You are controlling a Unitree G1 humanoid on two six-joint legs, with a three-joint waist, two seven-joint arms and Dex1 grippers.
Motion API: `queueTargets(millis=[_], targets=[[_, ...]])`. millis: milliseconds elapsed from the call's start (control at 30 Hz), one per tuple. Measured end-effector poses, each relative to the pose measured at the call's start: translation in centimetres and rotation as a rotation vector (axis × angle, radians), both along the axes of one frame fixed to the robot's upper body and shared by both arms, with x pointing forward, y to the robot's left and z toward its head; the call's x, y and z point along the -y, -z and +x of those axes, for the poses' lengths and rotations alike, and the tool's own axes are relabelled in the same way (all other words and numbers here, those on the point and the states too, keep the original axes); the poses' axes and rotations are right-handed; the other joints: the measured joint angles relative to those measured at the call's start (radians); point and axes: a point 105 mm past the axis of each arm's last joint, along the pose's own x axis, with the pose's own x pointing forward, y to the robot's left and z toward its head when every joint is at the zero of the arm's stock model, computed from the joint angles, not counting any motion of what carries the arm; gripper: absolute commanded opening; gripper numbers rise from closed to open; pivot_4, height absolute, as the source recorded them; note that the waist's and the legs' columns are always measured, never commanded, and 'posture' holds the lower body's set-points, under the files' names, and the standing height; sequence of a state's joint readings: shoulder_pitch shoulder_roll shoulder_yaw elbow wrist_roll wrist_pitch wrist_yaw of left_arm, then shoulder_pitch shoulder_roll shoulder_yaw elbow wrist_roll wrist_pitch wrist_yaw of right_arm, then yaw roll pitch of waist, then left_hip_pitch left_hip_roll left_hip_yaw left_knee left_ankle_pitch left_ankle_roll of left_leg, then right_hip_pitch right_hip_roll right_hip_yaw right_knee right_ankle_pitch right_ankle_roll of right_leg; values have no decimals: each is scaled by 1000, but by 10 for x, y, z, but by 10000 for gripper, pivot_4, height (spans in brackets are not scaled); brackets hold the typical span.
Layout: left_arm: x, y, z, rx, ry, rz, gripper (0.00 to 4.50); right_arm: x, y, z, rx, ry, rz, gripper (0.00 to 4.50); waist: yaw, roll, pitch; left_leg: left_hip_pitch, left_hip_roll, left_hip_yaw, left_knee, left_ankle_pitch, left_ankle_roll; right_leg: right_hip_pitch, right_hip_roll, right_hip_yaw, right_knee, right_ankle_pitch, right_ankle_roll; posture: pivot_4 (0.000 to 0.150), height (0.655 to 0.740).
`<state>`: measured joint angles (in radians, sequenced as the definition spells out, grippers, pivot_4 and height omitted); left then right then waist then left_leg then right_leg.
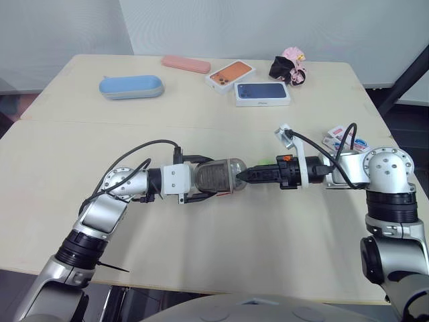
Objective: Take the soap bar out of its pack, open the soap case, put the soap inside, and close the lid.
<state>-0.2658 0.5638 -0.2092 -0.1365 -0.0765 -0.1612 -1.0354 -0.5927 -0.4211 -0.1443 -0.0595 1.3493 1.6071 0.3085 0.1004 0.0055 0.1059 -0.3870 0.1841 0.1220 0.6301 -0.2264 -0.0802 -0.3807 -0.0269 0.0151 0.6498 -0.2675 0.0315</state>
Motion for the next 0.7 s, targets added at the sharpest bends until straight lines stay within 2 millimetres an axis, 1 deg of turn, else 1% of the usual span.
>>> queueTargets(millis=[167, 467, 500, 533, 567, 667, 700], targets=[[0, 0, 0, 2, -1, -1, 35017, -1, 1, 3, -13, 31, -4, 45000, 4, 0, 0, 0, 0, 0, 0, 0, 0, 0, 0, 0, 0, 0, 0, 1500, 7400], [1, 1, 0, -1, 2, -1, 35017, -4, -1, 1, -12, 31, -3, 45000, 6, 0, 0, 0, 0, 0, 0, 0, 0, 0, 0, 0, 0, 0, 0, 1500, 7400], [1, 1, 0, -1, 1, -1, 34642, -4, -1, 0, -13, 29, -3, 40825, 6, 0, 0, 0, 0, 0, 0, 0, 0, 0, 0, 0, 0, 0, 0, 1500, 7400], [1, 1, 0, -2, 0, -2, 34642, -4, 0, 0, -15, 28, -2, 39607, 6, 0, 0, 0, 0, 0, 0, 0, 0, 0, 0, 0, 0, 0, 0, 1500, 7400], [1, 1, 0, -2, -1, -2, 34642, -4, 0, -1, -17, 26, -8, 37242, 6, 0, 0, 0, 0, 0, 0, 0, 0, 0, 0, 0, 0, 0, 0, 1500, 7400], [2, 0, -1, -2, 2, -11, 34642, -2, 2, 0, -18, 39, -30, 27250, 8, 0, 0, 0, 0, 0, 0, 0, 0, 0, 0, 0, 0, 0, 0, 1500, 7400], [2, 0, 0, -3, 0, -10, 34642, -1, 2, 0, -18, 42, -30, 23120, 8, 0, 0, 0, 0, 0, 0, 0, 0, 0, 0, 0, 0, 0, 0, 1500, 7400]])
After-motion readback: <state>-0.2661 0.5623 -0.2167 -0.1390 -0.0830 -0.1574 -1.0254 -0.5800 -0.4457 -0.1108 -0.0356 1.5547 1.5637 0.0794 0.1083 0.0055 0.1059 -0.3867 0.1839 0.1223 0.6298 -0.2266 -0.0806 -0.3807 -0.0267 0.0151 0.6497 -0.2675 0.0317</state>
